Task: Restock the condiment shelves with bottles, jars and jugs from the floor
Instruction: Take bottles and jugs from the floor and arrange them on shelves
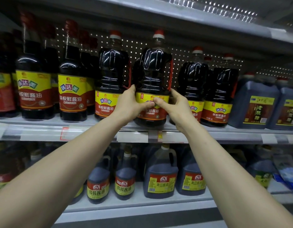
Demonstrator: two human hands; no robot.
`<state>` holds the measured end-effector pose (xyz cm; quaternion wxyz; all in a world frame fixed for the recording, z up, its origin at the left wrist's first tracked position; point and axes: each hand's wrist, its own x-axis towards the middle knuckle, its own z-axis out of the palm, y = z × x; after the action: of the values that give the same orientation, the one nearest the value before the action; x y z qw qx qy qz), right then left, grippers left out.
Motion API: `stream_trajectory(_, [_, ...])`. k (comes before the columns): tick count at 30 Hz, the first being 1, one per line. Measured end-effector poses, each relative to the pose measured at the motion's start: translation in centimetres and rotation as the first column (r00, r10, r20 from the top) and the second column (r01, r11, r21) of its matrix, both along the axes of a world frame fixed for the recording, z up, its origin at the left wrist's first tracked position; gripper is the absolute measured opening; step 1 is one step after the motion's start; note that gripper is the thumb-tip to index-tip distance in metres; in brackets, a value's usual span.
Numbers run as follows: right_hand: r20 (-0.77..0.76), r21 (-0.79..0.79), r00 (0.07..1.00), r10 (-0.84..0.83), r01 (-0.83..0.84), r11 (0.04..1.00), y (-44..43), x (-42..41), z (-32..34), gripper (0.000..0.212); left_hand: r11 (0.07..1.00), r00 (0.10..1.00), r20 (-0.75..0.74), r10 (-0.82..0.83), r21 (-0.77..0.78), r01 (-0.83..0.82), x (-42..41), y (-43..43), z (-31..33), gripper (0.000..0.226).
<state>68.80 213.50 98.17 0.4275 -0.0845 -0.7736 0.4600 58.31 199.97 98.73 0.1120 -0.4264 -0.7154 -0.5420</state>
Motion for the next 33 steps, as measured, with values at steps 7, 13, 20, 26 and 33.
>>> stream_trajectory(7, [-0.002,-0.037,1.000,0.024,-0.024,0.999,1.1,-1.3,0.0,0.061,1.000,1.000,-0.007,0.017,0.014,-0.017,-0.8,1.0,-0.1,0.072])
stream_trajectory(13, [0.002,-0.052,0.999,0.047,-0.047,0.998,1.7,-2.2,0.0,0.058,1.000,1.000,-0.003,0.017,-0.025,-0.018,-1.7,1.5,-0.1,0.084])
stream_trajectory(20, [0.021,-0.032,0.998,0.053,-0.052,0.998,2.5,-2.9,-0.1,0.037,0.999,0.999,0.046,0.007,-0.032,-0.005,-1.9,2.0,-0.2,0.099])
stream_trajectory(26, [0.014,-0.022,0.998,0.053,-0.053,0.998,2.5,-3.1,-0.1,0.040,0.999,0.998,0.062,-0.004,-0.032,0.006,-2.0,2.4,-0.5,0.100])
stream_trajectory(33, [0.038,-0.033,0.999,0.038,-0.037,0.999,2.4,-3.1,-1.0,0.060,0.998,0.996,0.081,-0.044,-0.038,0.047,-1.7,2.4,-1.0,0.098])
